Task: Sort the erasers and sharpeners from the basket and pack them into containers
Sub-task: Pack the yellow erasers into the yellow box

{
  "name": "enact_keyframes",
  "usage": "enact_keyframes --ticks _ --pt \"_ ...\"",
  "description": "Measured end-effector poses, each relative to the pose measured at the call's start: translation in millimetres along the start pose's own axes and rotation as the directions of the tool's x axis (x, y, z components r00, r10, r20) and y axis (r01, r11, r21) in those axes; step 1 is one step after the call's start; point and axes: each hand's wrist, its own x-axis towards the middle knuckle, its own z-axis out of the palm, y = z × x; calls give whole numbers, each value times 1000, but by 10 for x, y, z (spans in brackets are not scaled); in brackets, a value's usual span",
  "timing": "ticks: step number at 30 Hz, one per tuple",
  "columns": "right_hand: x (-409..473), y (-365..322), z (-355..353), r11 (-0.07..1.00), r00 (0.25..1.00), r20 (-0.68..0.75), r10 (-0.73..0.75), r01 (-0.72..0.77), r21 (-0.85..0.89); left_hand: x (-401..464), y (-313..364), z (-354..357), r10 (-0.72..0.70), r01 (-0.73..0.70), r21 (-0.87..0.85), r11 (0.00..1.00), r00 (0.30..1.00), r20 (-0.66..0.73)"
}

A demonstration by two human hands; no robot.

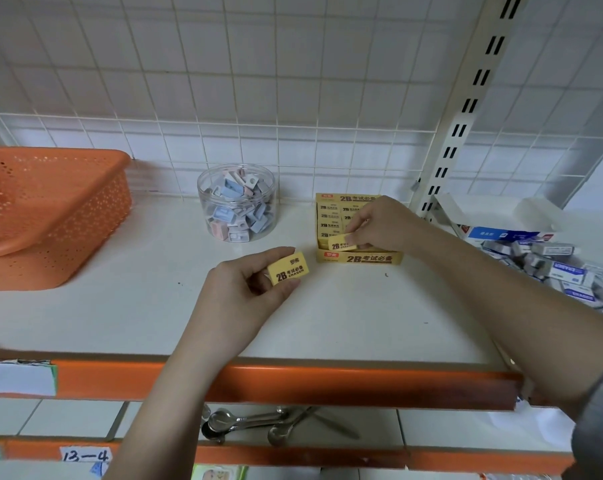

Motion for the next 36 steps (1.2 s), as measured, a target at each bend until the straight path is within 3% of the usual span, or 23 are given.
enact_keyframes --ticks 7,13,20,28,33,36 --pt "39 9 107 991 996 4 -85 85 -103 25 11 14 -1 1 27 1000 1000 5" --pt "128 42 105 991 991 53 120 -123 54 19 -29 32 -20 20 18 1000 1000 14" --pt "137 -65 117 979 997 39 73 -64 -193 8 -68 73 -24 24 -7 1000 999 36" --pt "141 38 180 988 988 -12 153 -153 28 -18 -95 71 -34 34 1 999 999 35" --pt "129 -79 110 967 965 76 251 -253 14 -49 -92 72 -55 54 8 998 998 36" --pt "141 -102 59 977 976 72 208 -203 -64 -56 -100 68 -54 54 13 998 998 31"
